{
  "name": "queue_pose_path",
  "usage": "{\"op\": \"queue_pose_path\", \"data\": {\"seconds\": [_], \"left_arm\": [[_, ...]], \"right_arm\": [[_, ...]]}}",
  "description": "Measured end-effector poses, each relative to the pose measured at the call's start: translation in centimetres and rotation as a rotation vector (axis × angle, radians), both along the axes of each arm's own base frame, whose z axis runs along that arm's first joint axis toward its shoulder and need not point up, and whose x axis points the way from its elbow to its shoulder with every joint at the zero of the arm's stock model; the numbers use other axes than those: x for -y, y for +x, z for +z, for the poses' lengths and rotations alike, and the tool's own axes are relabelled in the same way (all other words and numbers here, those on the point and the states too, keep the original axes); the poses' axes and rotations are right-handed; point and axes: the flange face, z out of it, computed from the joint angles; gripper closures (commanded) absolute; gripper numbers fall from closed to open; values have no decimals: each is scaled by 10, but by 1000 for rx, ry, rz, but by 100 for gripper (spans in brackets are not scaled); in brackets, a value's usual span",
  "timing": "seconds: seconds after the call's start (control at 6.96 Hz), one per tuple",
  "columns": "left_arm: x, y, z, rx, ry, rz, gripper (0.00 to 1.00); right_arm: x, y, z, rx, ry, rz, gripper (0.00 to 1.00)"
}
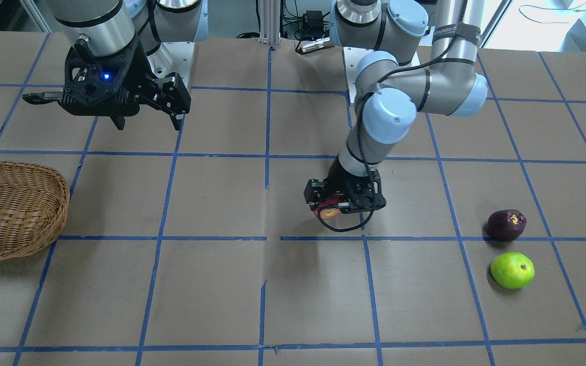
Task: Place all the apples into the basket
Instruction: 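Carry the red apple with the left gripper to the table center and release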
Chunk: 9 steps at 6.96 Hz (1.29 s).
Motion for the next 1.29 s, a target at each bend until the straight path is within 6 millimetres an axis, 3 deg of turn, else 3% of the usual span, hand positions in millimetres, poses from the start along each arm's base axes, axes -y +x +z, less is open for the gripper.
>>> {"op": "queue_pose_path", "data": {"seconds": [0.14,0.29,0.43,0.72,0.86,1.15,1.29], "left_arm": [[-1,-47,1,-3,4,17,90],[-1,-76,-9,0,4,14,75],[3,-91,-22,0,-4,7,3],[9,-101,-46,-4,-12,11,0],[13,-103,-47,-15,-29,31,0],[24,-88,-19,-31,-91,27,0],[34,-57,-1,-19,-106,-11,0]], "right_arm": [[0,0,0,0,0,0,0],[0,0,0,0,0,0,0],[0,0,0,0,0,0,0],[0,0,0,0,0,0,0],[0,0,0,0,0,0,0],[1,1,-1,0,1,-3,0],[4,3,-4,-2,6,-10,0]]}}
